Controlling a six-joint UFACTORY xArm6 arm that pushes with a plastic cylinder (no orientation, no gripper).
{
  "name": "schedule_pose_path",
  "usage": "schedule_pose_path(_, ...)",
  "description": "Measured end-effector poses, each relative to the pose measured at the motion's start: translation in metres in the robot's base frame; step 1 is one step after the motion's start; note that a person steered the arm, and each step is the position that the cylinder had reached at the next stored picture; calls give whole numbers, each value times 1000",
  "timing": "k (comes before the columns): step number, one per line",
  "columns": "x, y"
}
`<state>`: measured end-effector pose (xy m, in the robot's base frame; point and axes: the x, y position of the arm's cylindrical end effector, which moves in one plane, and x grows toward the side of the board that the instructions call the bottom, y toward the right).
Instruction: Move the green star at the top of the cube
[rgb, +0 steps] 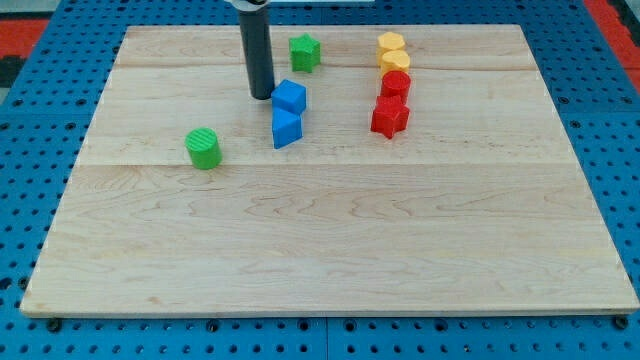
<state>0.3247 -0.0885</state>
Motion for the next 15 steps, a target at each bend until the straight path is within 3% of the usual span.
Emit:
schedule_pose_path(2,-100,-17)
schedule_pose_path(3,-132,32)
schedule_pose_path(4,-123,52)
schedule_pose_path(5,-84,46)
schedule_pose_path(6,-81,48)
schedule_pose_path(7,-130,56)
schedule_pose_path(9,-83,132)
schedule_pose_path(12,-56,70)
schedule_pose_path(13,-98,18)
schedule_pose_path(14,-88,-9)
schedule_pose_path(15,-2,-26)
